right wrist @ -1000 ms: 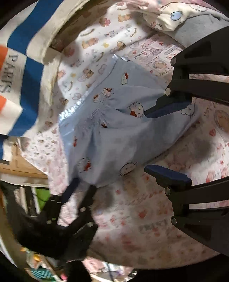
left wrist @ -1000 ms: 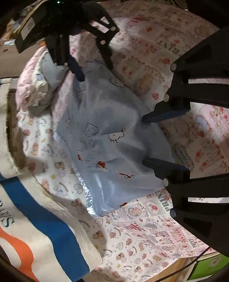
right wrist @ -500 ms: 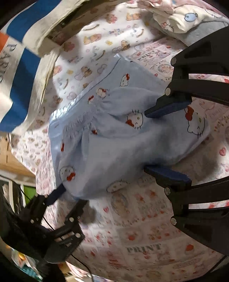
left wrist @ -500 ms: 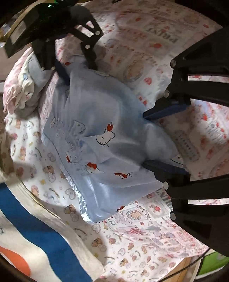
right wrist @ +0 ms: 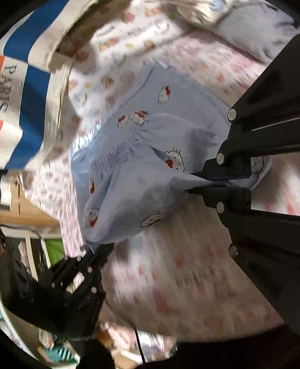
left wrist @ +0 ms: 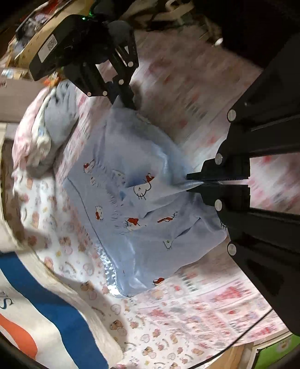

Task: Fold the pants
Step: 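Grasp the pants edge with both tools and lift it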

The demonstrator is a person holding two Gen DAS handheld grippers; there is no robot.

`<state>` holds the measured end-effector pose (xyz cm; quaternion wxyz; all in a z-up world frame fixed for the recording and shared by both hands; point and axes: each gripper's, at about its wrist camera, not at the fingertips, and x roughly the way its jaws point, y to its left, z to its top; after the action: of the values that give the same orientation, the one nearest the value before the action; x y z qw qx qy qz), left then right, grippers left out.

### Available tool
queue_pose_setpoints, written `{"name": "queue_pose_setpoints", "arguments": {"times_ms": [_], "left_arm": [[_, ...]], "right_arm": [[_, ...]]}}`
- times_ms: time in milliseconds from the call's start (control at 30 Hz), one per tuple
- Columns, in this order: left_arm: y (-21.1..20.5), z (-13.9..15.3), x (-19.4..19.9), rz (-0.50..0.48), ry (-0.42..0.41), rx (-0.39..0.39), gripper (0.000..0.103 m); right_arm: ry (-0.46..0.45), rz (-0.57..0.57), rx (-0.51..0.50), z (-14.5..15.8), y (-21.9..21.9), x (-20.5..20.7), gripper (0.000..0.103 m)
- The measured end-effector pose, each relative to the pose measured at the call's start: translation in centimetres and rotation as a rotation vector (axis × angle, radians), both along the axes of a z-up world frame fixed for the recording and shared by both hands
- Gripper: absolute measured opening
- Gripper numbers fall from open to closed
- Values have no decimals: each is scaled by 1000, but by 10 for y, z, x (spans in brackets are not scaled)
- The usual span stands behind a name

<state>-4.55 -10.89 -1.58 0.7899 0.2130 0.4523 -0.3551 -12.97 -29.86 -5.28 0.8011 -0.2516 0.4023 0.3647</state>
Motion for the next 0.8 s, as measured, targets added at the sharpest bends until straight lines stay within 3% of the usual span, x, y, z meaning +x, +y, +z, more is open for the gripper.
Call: {"name": "queue_pose_setpoints", "arguments": {"times_ms": [100, 200, 367, 633, 800], "left_arm": [[11, 4, -13, 10, 76, 1, 1], [22, 9, -19, 47, 93, -33, 1], [18, 27, -12, 46, 38, -43, 1], [-4, 40, 72, 65, -20, -32, 2], [-25, 31, 119, 45, 8, 8, 2]], "right_arm": [[80, 94, 72, 14, 1, -31, 4], [151, 101, 172, 26, -6, -36, 4], [134, 49, 224, 42, -13, -23, 4], [145, -103, 315, 48, -44, 40, 4], [195, -140, 308, 44, -56, 78, 4]]}}
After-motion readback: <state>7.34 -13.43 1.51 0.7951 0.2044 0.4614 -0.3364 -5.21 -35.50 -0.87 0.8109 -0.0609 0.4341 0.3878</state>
